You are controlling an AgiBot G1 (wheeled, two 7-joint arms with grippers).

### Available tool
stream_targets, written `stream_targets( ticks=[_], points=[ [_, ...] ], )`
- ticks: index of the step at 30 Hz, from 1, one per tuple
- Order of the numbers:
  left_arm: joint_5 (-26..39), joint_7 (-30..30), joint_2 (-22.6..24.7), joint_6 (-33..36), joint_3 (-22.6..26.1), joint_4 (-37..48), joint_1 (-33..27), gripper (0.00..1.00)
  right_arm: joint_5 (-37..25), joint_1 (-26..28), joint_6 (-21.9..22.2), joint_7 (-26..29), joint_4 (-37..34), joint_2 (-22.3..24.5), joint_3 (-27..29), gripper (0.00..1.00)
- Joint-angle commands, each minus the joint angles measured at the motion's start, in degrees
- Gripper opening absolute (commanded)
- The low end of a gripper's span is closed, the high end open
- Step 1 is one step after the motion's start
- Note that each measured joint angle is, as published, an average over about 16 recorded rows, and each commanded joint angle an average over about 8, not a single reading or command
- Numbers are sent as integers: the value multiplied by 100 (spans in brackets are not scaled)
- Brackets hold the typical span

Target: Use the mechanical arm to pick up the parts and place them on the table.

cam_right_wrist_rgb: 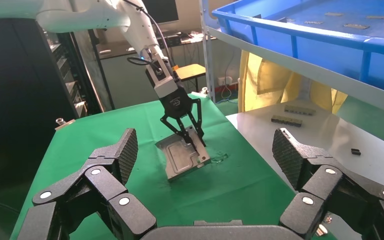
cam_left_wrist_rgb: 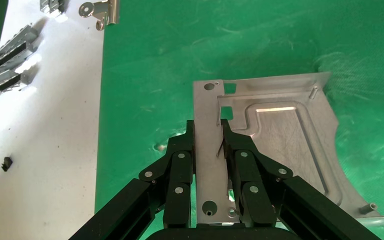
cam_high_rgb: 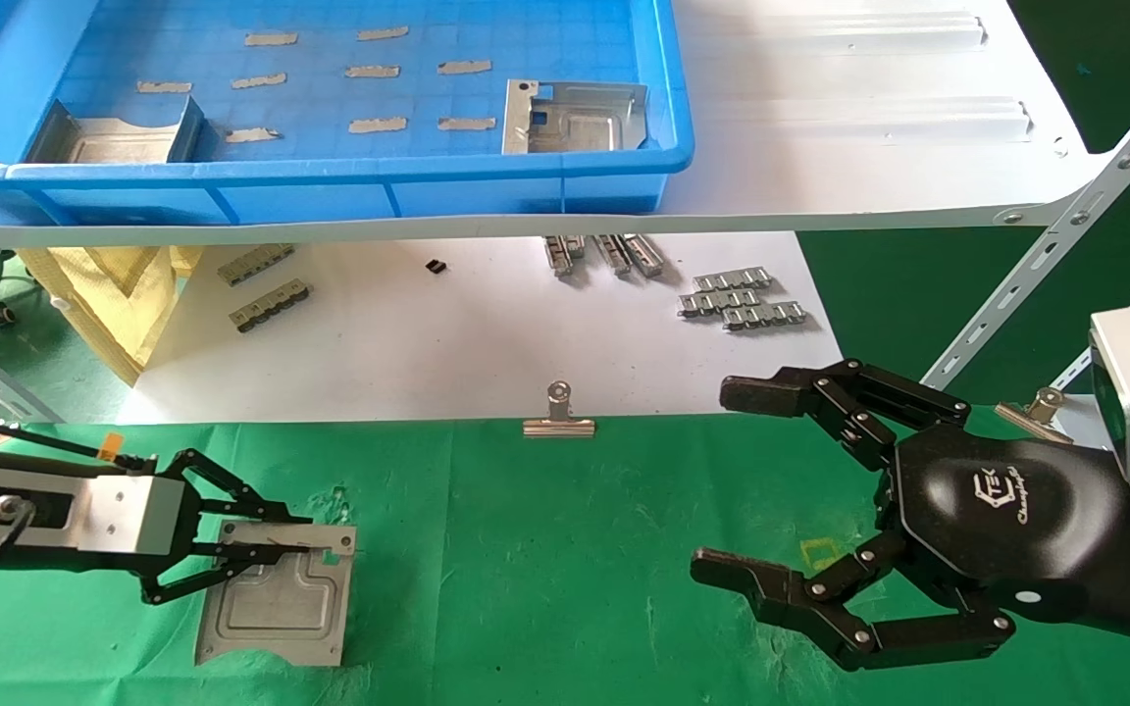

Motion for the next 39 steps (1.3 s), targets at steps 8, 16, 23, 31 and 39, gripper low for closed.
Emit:
stream_targets(
  ticks=[8,16,23,31,39],
  points=[
    [8,302,201,-4,32,549,-118,100,0,0,0,0,0,0,0,100],
    [-520,-397,140,214,-175,778,-102,100,0,0,0,0,0,0,0,100],
    [-1327,-1387,6,252,-497,781,380,100,0,-1,1,0,-1,0,0,100],
    [-1452,-1467,-19,253,-545,770,477,100,0,-1,1,0,-1,1,0,100],
    [-1415,-1535,-46,234,-623,555,519,100,0,-1,2,0,-2,1,0,100]
  ],
)
